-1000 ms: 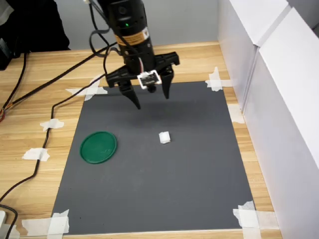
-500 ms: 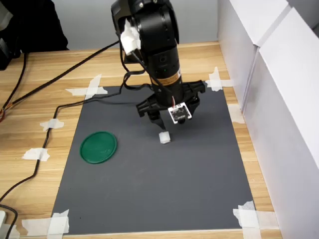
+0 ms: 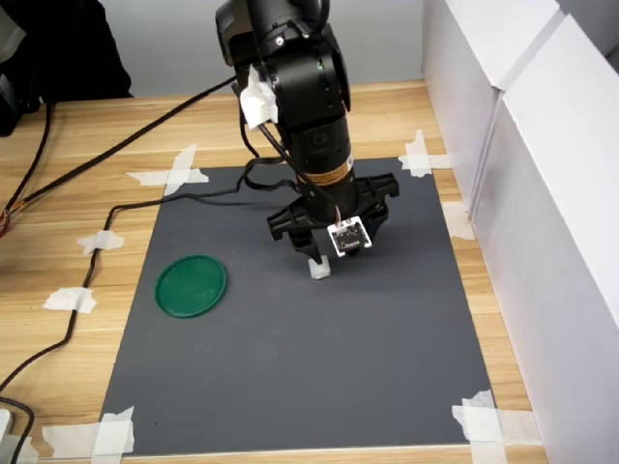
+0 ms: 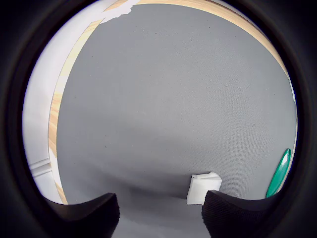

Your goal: Grasp a white terminal and put it on the green lid.

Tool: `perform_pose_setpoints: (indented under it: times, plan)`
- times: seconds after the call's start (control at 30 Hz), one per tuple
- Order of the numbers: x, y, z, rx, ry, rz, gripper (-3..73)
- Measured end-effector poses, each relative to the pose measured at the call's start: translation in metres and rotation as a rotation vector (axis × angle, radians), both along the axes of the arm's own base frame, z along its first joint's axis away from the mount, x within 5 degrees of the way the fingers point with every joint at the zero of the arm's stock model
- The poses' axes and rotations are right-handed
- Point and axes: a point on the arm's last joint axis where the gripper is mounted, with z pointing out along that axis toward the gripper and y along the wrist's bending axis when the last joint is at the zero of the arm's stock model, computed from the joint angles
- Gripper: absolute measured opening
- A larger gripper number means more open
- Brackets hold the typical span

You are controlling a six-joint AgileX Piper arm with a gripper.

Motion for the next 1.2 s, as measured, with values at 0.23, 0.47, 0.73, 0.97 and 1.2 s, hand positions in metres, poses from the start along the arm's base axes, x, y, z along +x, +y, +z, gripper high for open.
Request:
perform_pose_setpoints:
  times: [0.23,0.47,0.73,0.97,1.2]
  plan:
    - [0.001,0.000,-0.003,-0.001,-0.001,-0.001,70.3]
    - [0.000,-0.001,-0.001,-0.011,0.007,0.005,70.3]
    - [0.000,-0.016,0.004,-0.036,0.017,-0.015,70.3]
    - [0.004,-0.032,0.004,-0.045,0.014,-0.054,70.3]
    - [0.007,-0.035,0.003,-0.049,0.001,-0.041,70.2]
